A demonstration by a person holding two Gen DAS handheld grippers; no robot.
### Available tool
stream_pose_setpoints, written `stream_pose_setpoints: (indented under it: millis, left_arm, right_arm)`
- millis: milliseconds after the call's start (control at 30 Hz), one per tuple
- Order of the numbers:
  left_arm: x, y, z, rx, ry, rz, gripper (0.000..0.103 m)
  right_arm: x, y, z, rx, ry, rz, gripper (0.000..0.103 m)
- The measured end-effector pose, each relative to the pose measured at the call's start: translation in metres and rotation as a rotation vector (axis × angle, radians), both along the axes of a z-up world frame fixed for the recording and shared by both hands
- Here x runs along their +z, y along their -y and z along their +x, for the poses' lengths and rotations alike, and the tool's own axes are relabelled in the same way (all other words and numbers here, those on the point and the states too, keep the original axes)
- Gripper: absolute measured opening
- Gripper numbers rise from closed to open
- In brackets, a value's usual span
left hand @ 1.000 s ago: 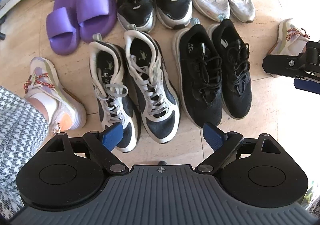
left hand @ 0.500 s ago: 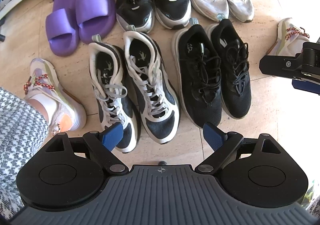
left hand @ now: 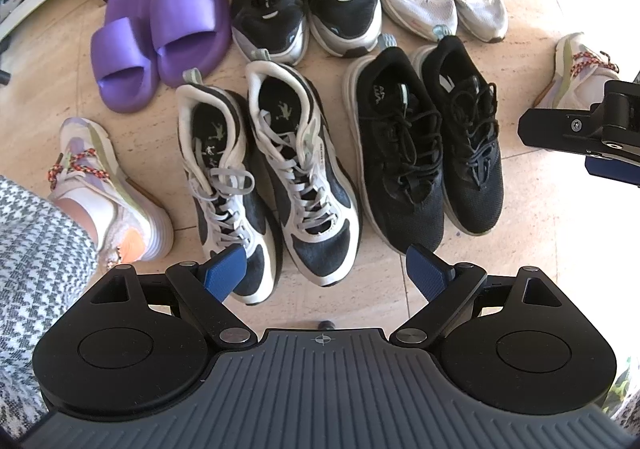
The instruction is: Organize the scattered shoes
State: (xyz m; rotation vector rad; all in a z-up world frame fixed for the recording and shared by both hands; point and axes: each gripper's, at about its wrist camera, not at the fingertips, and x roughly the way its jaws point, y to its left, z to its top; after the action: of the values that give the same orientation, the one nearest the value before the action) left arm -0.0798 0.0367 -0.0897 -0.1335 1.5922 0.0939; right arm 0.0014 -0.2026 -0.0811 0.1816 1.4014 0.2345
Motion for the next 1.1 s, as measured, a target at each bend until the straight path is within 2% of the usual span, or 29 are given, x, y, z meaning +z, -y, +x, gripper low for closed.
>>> stream_pose_setpoints:
  millis: [300,533,600,667,800,867,967,1100]
  left_arm:
    - [-0.002,-0.004,0.004,0.009,-0.002,0.02,0.092]
    - [-0.004,-0.012,0.009,0.007,0.006,0.104,0.093]
    - [-0.007,-0.013,0.011,0.008,0.002,0.099,0.093]
    - [-0.009,-0.014,0.012,0.008,-0.002,0.09,0.093]
    - [-0.015,-0.017,0.016,0.009,-0.012,0.1,0.093]
    - [-0.015,-0.017,0.017,0.013,-0.016,0.096,0.093]
    - [-0.015,-0.018,0.02,0.019,-0.021,0.074,0.093]
    - [-0.015,-0.018,0.023,0.018,-0.028,0.069,0.093]
  right_arm:
    - [-0.01,-0.006,0.011,0.064,0.007,-0.061,0.093]
    - [-0.03,-0.012,0.025,0.119,0.007,-0.107,0.092]
    - [-0.034,-0.015,0.031,0.137,0.019,-0.106,0.088]
    - [-0.039,-0.018,0.036,0.153,0.026,-0.104,0.078]
    - [-0.056,-0.024,0.05,0.159,-0.002,-0.09,0.077]
    - [-0.065,-0.027,0.058,0.157,-0.017,-0.069,0.068]
    - [-0.079,-0.034,0.069,0.171,-0.028,-0.04,0.062]
    - [-0.102,-0.048,0.082,0.214,-0.052,-0.034,0.06]
